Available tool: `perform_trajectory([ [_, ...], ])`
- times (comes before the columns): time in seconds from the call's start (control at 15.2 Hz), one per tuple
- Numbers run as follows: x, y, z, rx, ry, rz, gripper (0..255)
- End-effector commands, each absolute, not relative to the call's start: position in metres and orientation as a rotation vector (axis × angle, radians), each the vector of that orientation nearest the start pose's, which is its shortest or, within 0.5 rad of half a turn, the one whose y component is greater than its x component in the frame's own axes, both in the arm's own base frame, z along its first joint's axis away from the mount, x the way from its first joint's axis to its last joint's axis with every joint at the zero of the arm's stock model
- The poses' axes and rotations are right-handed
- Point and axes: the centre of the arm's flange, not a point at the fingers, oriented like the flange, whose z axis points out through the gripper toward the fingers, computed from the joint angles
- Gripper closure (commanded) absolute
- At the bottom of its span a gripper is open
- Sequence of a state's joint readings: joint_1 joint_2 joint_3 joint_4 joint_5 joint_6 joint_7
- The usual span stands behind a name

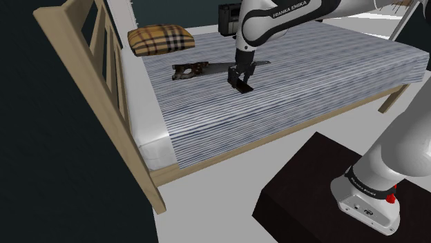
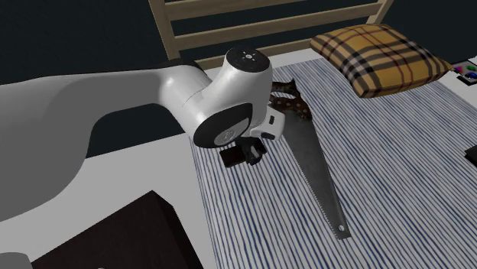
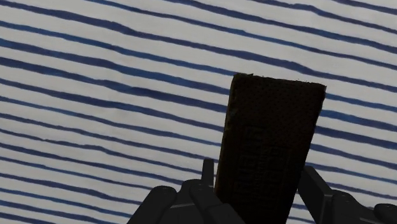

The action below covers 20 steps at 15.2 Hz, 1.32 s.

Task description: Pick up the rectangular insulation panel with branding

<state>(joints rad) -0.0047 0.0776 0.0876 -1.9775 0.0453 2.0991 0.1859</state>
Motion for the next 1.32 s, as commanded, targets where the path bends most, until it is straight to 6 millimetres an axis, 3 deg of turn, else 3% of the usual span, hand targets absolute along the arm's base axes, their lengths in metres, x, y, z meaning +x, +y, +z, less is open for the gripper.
perform_trajectory([
  [0.0, 0.576, 0.049, 0.433, -3.083, 0.194, -0.057, 255],
  [0.33, 0.575, 0.049, 0.432, -3.083, 0.194, -0.057, 255],
  [1.25, 0.575, 0.049, 0.506, -3.083, 0.194, -0.057, 255],
])
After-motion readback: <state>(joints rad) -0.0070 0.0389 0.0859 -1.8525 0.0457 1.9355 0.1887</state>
